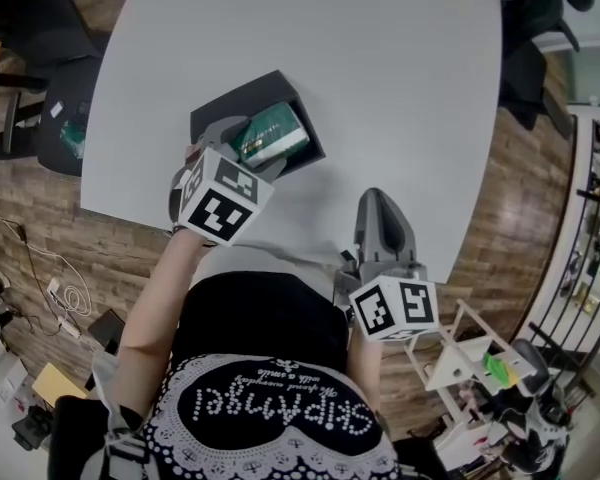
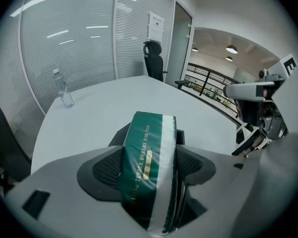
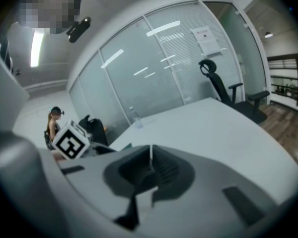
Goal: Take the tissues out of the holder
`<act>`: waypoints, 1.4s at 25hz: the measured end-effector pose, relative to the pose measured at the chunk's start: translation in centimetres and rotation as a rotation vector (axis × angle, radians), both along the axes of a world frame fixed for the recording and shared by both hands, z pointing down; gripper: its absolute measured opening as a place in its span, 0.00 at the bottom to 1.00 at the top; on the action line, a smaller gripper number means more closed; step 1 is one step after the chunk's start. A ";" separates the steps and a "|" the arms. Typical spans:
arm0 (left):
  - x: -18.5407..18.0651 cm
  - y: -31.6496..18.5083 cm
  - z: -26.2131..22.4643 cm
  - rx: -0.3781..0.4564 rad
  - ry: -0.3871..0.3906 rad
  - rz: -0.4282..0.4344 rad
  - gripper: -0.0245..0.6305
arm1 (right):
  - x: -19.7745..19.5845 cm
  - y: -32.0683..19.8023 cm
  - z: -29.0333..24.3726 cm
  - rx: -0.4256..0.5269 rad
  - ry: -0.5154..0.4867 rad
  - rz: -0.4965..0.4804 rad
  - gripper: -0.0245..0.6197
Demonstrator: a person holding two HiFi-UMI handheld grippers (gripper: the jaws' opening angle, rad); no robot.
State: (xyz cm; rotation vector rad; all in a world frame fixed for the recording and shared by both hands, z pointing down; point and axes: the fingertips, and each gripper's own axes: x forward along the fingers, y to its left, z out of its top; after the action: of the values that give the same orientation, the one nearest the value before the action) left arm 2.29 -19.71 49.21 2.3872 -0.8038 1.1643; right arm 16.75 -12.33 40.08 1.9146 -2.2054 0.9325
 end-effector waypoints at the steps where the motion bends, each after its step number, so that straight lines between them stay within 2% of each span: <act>1: -0.1 0.0 -0.3 0.006 0.009 -0.005 0.57 | -0.1 0.0 0.0 0.000 0.001 -0.002 0.09; 13: -1.3 -1.3 -5.0 0.108 0.123 -0.085 0.57 | -1.1 0.0 -1.1 0.023 0.006 -0.025 0.09; 29: -3.9 -3.6 -11.6 0.316 0.298 -0.220 0.57 | -2.1 -0.7 -2.6 0.058 0.033 -0.041 0.09; 35: -4.7 -3.7 -13.2 0.362 0.365 -0.224 0.57 | -2.7 -0.5 -3.1 0.070 0.053 -0.028 0.09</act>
State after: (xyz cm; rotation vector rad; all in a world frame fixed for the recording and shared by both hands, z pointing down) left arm -2.40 -23.38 36.04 2.5944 -1.1916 0.5047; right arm 14.03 -12.85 37.01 1.9083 -2.2576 0.8011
